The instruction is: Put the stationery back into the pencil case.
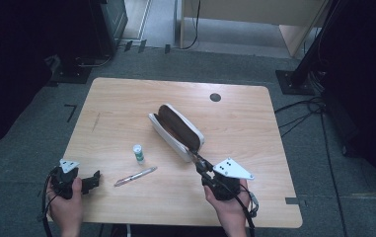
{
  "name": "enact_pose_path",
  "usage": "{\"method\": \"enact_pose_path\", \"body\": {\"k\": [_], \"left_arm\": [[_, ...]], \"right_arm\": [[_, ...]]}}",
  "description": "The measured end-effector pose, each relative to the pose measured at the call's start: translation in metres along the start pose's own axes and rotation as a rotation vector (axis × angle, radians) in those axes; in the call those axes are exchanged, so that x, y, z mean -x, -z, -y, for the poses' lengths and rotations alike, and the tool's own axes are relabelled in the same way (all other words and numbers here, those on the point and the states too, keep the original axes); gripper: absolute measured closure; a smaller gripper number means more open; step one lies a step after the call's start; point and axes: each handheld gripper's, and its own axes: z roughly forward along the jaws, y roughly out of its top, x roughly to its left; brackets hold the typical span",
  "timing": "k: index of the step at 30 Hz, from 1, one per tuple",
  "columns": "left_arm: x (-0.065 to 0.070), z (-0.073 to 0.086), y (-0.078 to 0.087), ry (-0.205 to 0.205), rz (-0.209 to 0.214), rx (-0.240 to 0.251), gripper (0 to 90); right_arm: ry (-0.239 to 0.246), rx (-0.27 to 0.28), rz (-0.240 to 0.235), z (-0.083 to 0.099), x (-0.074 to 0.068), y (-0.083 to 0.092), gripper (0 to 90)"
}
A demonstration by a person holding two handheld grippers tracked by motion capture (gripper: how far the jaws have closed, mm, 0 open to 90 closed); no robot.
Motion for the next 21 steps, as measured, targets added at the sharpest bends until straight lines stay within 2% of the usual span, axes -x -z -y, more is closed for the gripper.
{"method": "enact_pose_path", "body": {"k": [9, 12, 21], "left_arm": [[0.000, 0.000, 0.000, 0.000, 0.000, 0.000, 0.0], [0.000, 0.000, 0.000, 0.000, 0.000, 0.000, 0.0], [0.000, 0.000, 0.000, 0.000, 0.000, 0.000, 0.0]], "right_arm": [[0.024, -0.001, 0.007, -0.016, 0.007, -0.002, 73.0], [0.042, -0.015, 0.004, -0.024, 0.011, -0.007, 73.0], [0.048, -0.051, -0.012, -0.039, 0.021, -0.024, 73.0]]}}
